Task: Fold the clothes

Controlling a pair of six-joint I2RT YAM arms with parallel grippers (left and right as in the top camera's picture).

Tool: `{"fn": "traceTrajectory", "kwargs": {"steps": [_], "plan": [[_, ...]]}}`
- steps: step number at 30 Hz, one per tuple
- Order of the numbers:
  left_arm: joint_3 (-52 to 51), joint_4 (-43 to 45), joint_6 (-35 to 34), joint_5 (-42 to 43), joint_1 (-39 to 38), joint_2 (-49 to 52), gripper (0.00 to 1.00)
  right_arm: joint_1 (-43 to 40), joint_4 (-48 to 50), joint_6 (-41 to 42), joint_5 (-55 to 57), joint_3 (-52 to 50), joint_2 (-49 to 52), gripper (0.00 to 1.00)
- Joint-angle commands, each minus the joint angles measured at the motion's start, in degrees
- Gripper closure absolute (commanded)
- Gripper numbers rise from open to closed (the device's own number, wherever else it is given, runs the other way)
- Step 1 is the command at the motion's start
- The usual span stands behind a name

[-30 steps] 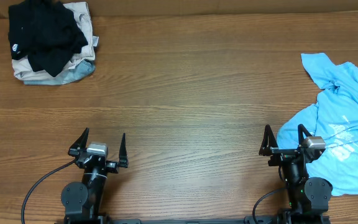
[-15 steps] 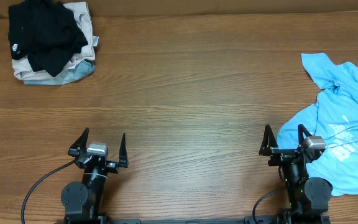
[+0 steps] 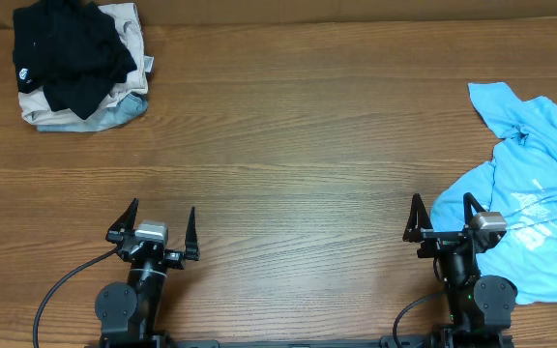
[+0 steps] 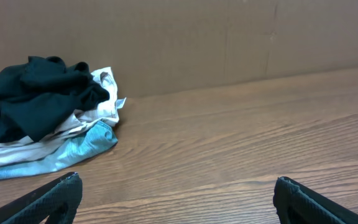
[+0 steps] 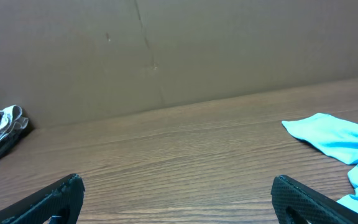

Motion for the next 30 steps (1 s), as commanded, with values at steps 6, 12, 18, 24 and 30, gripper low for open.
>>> {"fn": "traceTrajectory", "kwargs": {"steps": [6,12,18,24,30], "plan": [[-0.2,0.0,-0.7,0.3,0.4,-0.5,0.0,0.4,0.3,-0.1,0.3,-0.6,-0.5,0.0],[-0.2,0.0,-0.7,0.3,0.4,-0.5,0.0,0.4,0.3,-0.1,0.3,-0.6,-0.5,0.0],[-0.2,0.0,-0.7,0.3,0.4,-0.5,0.0,0.4,0.3,-0.1,0.3,-0.6,-0.5,0.0],[-0.2,0.0,3.3,-1.9,0.4,-0.5,0.0,0.4,0.3,-0.1,0.3,-0.6,-0.5,0.0],[-0.2,0.7,3.3,-2.5,0.4,-0.5,0.0,0.4,2.8,-0.1,0.3,-0.6,-0.5,0.0]]}}
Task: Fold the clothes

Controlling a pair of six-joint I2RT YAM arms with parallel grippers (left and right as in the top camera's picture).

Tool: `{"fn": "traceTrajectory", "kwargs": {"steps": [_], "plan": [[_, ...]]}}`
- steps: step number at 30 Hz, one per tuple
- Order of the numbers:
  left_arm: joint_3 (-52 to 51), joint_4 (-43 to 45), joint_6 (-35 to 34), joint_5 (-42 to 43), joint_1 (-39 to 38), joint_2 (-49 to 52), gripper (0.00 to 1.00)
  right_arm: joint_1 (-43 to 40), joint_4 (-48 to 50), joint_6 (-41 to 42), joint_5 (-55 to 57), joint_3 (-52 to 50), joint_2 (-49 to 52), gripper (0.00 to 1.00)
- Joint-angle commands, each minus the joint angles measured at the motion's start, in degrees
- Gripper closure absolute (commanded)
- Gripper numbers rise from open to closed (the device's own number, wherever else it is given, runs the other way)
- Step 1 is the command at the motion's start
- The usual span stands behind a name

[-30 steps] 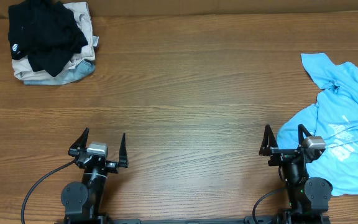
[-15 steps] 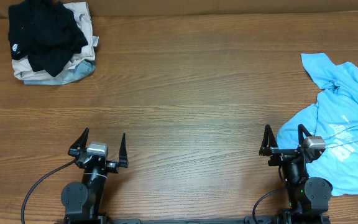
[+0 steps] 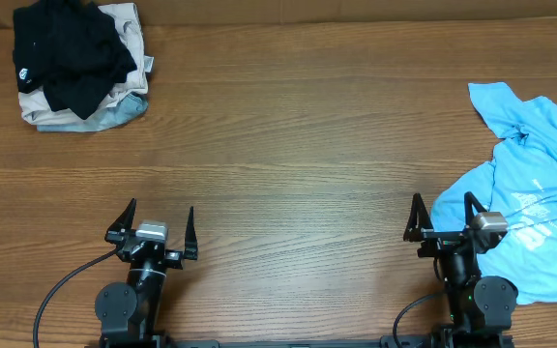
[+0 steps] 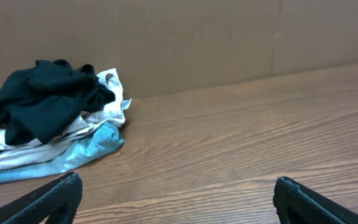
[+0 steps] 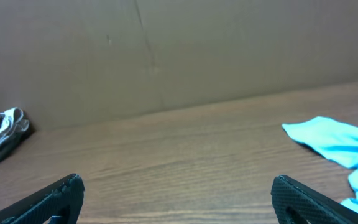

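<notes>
A crumpled light-blue T-shirt point(image 3: 535, 193) lies at the table's right edge; its corner shows in the right wrist view as the blue T-shirt point(image 5: 328, 142). A pile of clothes point(image 3: 77, 64), black on top of beige and pale blue, sits at the far left corner, seen also as the pile of clothes point(image 4: 48, 121). My left gripper point(image 3: 154, 230) stands open near the front edge, nothing between its fingers point(image 4: 55, 196). My right gripper point(image 3: 443, 217) is open too, just left of the shirt's lower part, its fingers point(image 5: 300, 196) empty.
The wooden table point(image 3: 288, 145) spreads between the two heaps. A brown cardboard wall point(image 4: 229, 37) closes off the far side. Cables run from both arm bases at the front edge.
The left wrist view has shifted slightly, so the pile sits a little further right in it. The right wrist view has tilted slightly. Both grippers remain open and the clothes lie as before.
</notes>
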Motion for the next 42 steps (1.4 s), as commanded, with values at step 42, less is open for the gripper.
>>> {"fn": "traceTrajectory", "kwargs": {"steps": [42], "plan": [[63.3,-30.0,5.4,13.1,0.3,59.3,0.0,-0.6,-40.4,-3.1,-4.6,71.1,64.2,0.0]]}}
